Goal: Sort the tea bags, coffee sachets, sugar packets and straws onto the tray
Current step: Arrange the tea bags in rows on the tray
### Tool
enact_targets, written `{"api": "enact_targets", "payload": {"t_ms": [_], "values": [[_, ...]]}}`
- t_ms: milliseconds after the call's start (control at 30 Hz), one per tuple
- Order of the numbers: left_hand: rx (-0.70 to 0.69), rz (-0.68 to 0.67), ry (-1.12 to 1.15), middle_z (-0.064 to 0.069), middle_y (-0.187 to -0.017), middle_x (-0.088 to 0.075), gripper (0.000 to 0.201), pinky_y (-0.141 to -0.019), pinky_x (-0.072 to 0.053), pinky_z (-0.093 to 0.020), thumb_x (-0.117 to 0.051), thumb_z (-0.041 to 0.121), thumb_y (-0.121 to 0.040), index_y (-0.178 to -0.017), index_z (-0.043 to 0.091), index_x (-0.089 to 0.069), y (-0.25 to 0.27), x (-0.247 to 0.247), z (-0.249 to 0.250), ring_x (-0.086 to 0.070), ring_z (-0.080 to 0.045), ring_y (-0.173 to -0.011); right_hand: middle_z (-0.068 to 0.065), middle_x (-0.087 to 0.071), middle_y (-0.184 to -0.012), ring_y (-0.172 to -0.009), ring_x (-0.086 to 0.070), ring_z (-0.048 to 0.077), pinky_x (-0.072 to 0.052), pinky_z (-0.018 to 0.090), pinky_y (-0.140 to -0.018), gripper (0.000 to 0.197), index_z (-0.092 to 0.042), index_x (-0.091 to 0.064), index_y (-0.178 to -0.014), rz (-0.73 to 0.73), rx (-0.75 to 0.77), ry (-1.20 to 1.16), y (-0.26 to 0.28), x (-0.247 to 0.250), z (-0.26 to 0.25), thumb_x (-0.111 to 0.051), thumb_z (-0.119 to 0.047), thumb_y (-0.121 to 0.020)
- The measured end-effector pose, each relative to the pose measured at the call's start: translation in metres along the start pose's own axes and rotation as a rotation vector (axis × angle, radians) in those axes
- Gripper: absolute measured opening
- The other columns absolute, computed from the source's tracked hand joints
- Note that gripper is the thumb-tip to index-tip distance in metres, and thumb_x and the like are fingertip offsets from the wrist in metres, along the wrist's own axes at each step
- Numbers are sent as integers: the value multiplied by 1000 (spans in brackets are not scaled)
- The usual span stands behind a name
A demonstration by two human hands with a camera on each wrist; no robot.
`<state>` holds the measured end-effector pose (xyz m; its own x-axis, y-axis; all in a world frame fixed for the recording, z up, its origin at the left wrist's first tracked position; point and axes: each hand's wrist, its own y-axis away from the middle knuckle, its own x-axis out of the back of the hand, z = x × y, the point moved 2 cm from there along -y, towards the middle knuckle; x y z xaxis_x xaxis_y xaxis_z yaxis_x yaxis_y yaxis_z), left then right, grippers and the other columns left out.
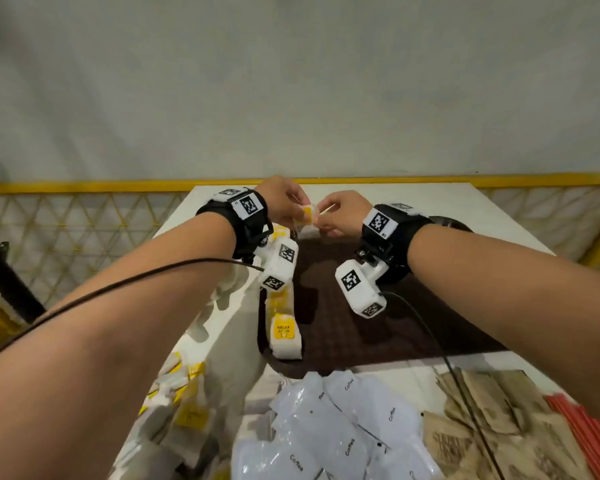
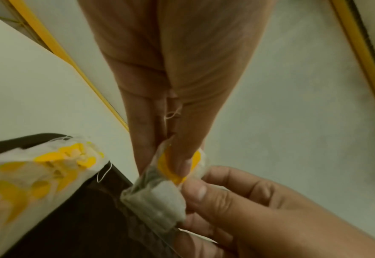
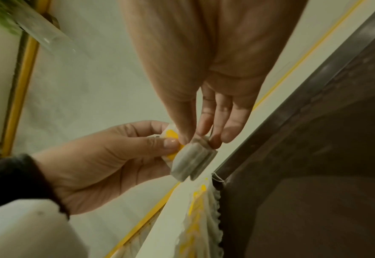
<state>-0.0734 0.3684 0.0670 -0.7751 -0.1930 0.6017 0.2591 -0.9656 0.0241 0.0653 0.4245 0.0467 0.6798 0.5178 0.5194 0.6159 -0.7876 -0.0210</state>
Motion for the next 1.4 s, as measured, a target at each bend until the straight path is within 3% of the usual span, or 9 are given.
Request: {"api": "enact_targets", "payload": {"t_ms": [67,267,433,600,733,900,1033,1233,1400], "values": [[21,-24,-28,-8,-78,-62,17,-72,-59,-31,-69,-5,-80,-79,10,-62,-18,1,-4,-64,-20,-68,14,-61,-72,-49,-51,17,-44,22,-47,14,-12,-62,-83,-17,-13,-3,-15,-1,3,-69,-1,-79],[65,-70,-49,-15,-91,-68,12,-87,-56,-41,-73,2,-79,-81,11,-65,-52,-2,-23,-67,-26,-82,21,-66,-90,-73,-62,26,-59,44,-76,24,-18,-62,-78,-38,-89,-20,-57,-7,23,-72,3,-73],[109,-103,-42,-18,-103,-69,13,-94,-52,-43,-64,1,-84,-88,13,-69,-68,3,-39,-67,-29,-99,21,-66,-97,-83,-64,27,-58,41,-79,27,-17,-62,-81,-82,-125,-91,-74,-16,40,-71,8,-74],[129,-111,-144,-12,-93,-66,25,-74,-57,-25,-64,-6,-82,-105,3,-67,-78,1,-45,-65,-17,-73,17,-67,-93,-81,-66,24,-60,33,-70,29,-14,-62,-95,-111,-143,-101,-81,-20,48,-73,4,-75],[113,-103,-193,-12,-86,-68,17,-71,-57,-26,-66,-2,-84,-100,3,-69,-82,1,-46,-65,-21,-75,16,-66,-93,-81,-66,25,-59,31,-67,29,-13,-62,-95,-110,-157,-93,-84,-17,52,-73,5,-76],[98,-90,-217,-3,-74,-66,13,-61,-55,-19,-63,-1,-87,-97,3,-69,-84,1,-47,-64,-12,-67,13,-63,-85,-74,-63,23,-57,28,-64,29,-11,-59,-102,-135,-163,-96,-83,-15,52,-65,8,-82],[138,-49,-237,-7,-75,-66,13,-75,-56,-31,-60,-3,-88,-95,4,-69,-88,5,-51,-63,-14,-65,7,-58,-75,-64,-59,16,-56,25,-61,27,-11,-60,-105,-136,-148,8,-85,-14,54,-62,8,-85],[156,-21,-225,-6,-71,-66,10,-70,-56,-26,-59,1,-88,-90,4,-69,-89,4,-52,-63,-12,-62,3,-58,-79,-67,-59,13,-56,22,-57,27,-10,-62,-110,-110,-98,35,-86,-16,52,-65,-1,-85],[154,-28,-360,0,-76,-66,7,-48,-44,-15,-65,8,-86,-92,11,-68,-86,3,-48,-62,-6,-63,4,-55,-77,-76,-60,21,-57,31,-66,31,-7,-62,-111,-85,-104,3,-85,-23,49,-70,-1,-82]]}}
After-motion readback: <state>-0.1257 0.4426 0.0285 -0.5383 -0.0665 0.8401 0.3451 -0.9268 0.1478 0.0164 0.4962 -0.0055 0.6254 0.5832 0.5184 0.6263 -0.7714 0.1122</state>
